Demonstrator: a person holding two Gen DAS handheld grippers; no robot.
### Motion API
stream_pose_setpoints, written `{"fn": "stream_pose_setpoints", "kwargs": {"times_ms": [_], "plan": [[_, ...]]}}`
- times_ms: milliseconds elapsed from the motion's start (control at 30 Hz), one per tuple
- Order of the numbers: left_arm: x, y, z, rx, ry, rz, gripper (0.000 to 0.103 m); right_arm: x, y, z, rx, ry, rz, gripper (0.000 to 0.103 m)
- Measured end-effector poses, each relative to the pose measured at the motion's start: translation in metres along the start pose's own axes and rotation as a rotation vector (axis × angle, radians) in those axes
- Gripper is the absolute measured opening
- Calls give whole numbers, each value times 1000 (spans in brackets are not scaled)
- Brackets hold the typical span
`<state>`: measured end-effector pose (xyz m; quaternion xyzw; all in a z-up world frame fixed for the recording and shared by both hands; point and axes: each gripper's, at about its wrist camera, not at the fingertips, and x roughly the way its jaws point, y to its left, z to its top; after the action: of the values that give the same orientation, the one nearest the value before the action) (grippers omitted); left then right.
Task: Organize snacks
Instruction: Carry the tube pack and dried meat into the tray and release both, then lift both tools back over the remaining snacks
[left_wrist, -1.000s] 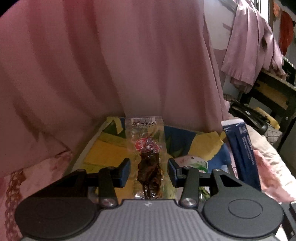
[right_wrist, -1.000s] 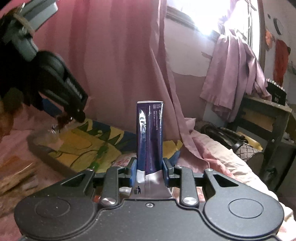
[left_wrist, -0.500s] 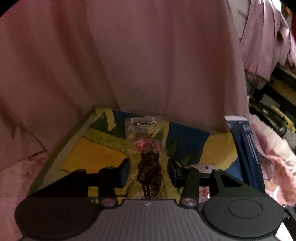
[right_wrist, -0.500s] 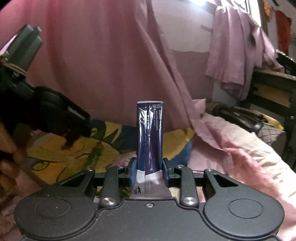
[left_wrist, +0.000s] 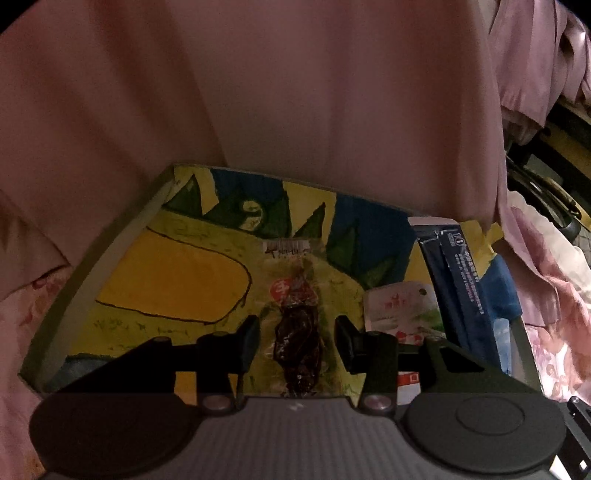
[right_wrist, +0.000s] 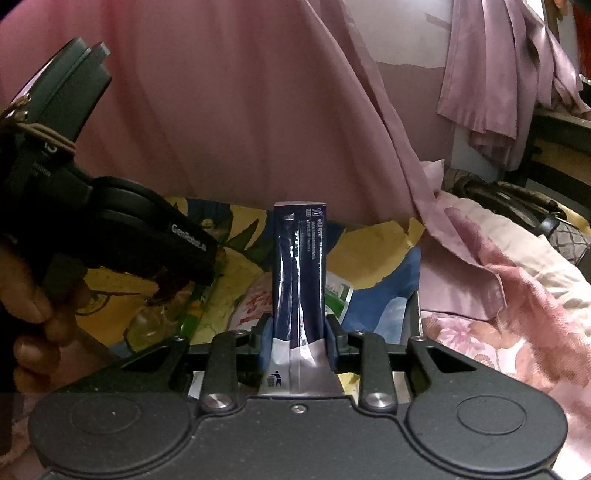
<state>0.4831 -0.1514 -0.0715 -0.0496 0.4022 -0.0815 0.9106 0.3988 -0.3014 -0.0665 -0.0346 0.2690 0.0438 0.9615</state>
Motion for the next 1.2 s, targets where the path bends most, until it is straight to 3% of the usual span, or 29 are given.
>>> {"fn": "stream_pose_setpoints", "kwargs": {"times_ms": [433,533,633,867,1200], "plan": [[1,-1,-1,-17,13,28,50,2,-6,-3,34,-2,2,38],[-2,-1,0,-20,16,30,51,0,-7,-3,37,-8,-11,45],[-11,0,0,-23,3,22,60,-8,-10,-2,51,-23,-22,55],[-58,1,-4,-39,-62,-7,78,-49,-16,6,87,-113,-38,78],[-168,8,-28,-44,-242,-50,99,-149,-20,10,146,-278,-52,99]]}}
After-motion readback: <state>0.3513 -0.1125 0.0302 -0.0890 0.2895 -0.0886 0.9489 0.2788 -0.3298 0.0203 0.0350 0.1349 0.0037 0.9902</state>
